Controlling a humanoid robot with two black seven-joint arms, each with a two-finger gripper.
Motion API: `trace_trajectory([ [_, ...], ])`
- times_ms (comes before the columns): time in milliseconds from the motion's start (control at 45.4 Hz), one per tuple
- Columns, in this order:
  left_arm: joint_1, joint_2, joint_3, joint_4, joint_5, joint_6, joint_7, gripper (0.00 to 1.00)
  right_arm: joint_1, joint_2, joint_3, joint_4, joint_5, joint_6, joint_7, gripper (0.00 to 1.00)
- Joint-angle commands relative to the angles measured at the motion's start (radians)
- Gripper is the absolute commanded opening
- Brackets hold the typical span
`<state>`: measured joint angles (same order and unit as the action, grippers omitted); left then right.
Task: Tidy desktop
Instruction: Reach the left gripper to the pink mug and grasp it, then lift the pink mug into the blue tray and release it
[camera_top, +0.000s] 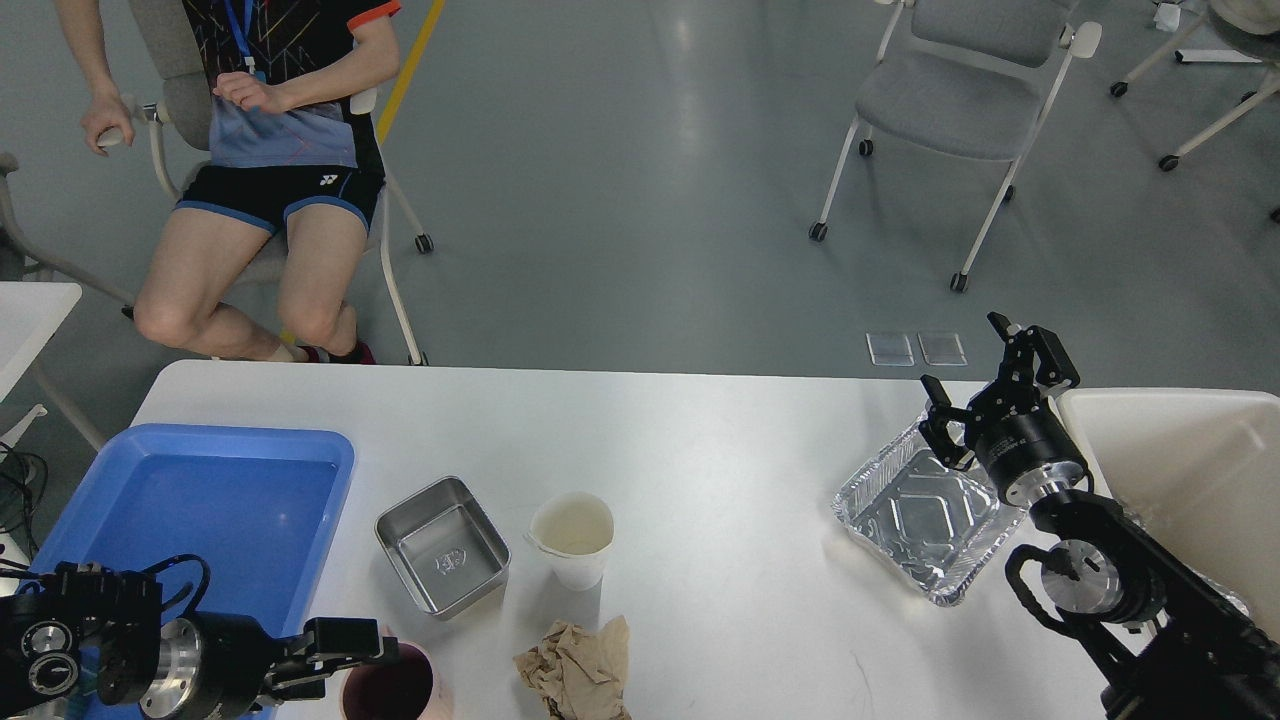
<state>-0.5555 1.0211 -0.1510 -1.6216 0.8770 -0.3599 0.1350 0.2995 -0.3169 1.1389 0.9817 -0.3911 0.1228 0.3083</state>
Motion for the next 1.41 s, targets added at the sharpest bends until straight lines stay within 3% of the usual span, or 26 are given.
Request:
trace_trajectory([
  [0,0.014,-0.025,0.018,0.000,0.014,0.032,0.000,0.94,0.001,-0.001,-0.002,0.000,0.000,0.000,0.000,1.00],
  [242,0.034,-0.025,0.019,0.000,0.091,0.059,0.006,0.84,0.000,-0.001,-0.001,0.000,0.000,0.000,0.000,1.00],
  [506,0.032,-0.035,0.016,0.000,0.116,0.059,0.052,0.47,0.000,0.001,-0.001,-0.001,0.000,0.000,0.000,1.00],
  [616,0.034,-0.044,0.018,0.000,0.116,0.059,0.086,0.25,0.000,-0.001,-0.001,-0.003,0.000,0.000,0.000,1.00],
  [771,0.032,-0.045,0.016,0.000,0.116,0.056,0.092,0.14,0.000,-0.001,-0.001,-0.003,0.000,0.000,0.000,1.00],
  [881,0.032,-0.047,0.015,0.000,0.116,0.052,0.091,0.01,0.000,-0.001,-0.001,-0.003,0.000,0.000,0.000,1.00],
  [1167,0.020,-0.018,-0.004,-0.035,0.122,0.026,0.089,0.00,-0.002,-0.001,-0.001,-0.003,0.000,0.000,0.000,1.00],
  [1387,0.019,0.140,-0.131,-0.124,0.116,-0.122,0.087,0.00,0.000,0.004,-0.001,-0.005,0.000,-0.002,0.000,1.00],
])
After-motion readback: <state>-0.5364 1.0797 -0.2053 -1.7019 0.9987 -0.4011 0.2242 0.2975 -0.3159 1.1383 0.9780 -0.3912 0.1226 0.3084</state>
